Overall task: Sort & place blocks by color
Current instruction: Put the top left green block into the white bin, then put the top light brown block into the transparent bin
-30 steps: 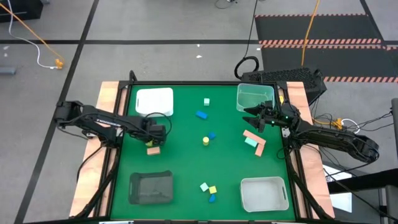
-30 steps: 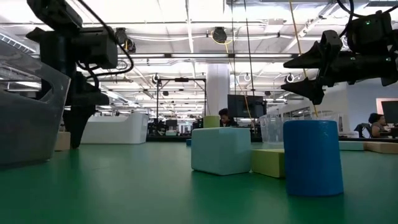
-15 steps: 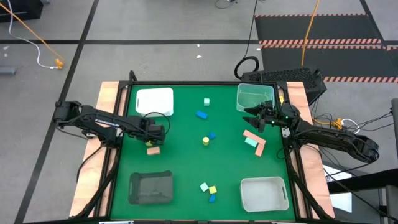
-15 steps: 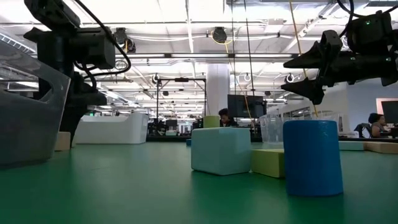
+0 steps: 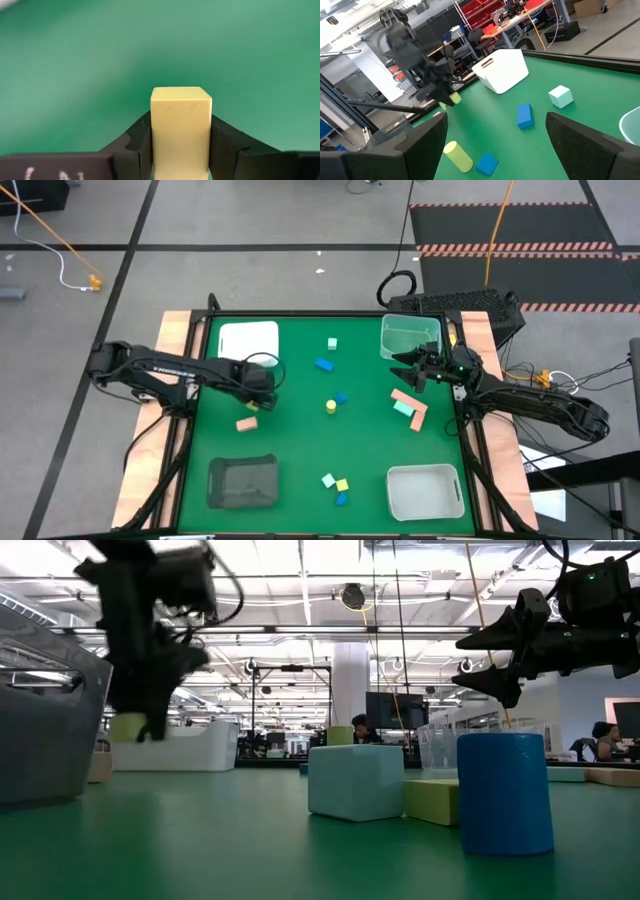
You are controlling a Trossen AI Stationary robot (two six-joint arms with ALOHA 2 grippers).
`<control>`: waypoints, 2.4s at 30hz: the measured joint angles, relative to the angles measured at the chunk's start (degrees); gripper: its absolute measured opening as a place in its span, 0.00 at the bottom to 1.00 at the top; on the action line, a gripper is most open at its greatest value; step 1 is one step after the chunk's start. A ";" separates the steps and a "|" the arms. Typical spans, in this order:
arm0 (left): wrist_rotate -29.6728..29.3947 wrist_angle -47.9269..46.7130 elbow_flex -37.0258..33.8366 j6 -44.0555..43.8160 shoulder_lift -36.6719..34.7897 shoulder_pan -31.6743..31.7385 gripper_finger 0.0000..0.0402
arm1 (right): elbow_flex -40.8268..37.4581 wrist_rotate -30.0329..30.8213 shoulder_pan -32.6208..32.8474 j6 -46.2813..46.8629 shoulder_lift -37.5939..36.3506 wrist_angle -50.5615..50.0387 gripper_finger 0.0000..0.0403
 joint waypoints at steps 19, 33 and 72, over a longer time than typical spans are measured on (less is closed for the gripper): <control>-18.09 1.29 25.64 24.30 -0.13 11.28 0.33 | 0.00 -1.53 -0.02 4.22 0.00 -0.02 0.81; -18.90 -5.53 25.32 25.39 -0.13 25.32 0.33 | 0.01 3.13 -0.13 26.28 0.00 1.04 0.81; -13.25 8.04 3.53 15.04 -0.13 29.67 0.63 | 0.00 24.65 -0.11 44.98 -0.07 10.68 0.81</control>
